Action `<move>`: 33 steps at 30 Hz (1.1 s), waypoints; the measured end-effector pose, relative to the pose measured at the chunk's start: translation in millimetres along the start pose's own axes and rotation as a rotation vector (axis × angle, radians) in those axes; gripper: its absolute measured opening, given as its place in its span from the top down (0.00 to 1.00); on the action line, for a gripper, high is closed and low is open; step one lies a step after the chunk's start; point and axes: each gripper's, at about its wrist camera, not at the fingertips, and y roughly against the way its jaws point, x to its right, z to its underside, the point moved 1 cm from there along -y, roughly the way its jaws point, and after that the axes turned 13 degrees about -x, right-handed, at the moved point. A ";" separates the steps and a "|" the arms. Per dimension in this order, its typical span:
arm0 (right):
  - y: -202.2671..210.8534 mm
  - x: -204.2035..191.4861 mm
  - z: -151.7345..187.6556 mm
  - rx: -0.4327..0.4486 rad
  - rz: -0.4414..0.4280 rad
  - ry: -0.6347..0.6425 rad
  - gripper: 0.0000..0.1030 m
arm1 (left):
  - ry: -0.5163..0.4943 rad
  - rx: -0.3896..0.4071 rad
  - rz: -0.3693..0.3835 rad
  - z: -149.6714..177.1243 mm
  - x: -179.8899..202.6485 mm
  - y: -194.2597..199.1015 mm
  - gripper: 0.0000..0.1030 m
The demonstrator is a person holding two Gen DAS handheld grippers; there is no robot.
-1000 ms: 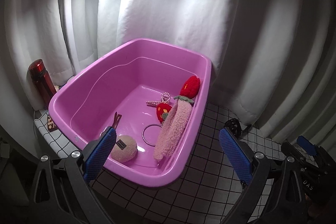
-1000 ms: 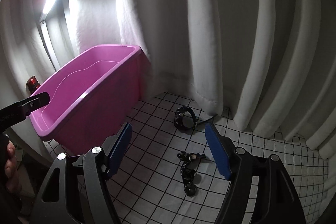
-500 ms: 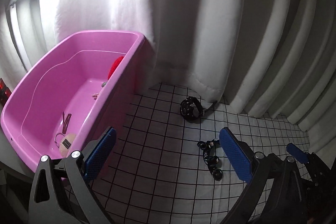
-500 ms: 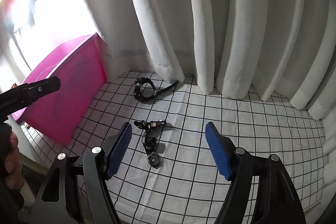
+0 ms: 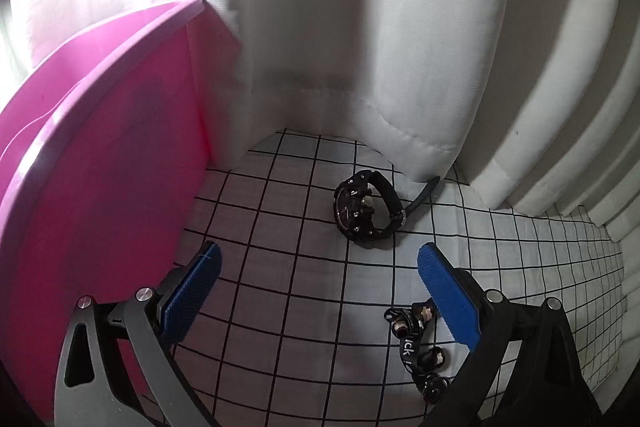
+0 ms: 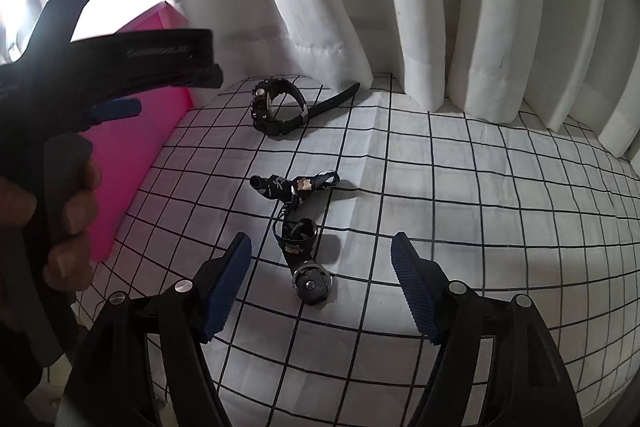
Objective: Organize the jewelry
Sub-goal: 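Move both grippers back over the black watch and black keychain, then close the left gripper on the black watch while the right gripper grasps the black keychain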
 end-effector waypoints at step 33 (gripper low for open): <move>-72.7 -20.0 -7.3 0.004 0.146 0.013 0.33 | -0.059 -0.071 -0.069 -52.5 11.1 -116.2 0.06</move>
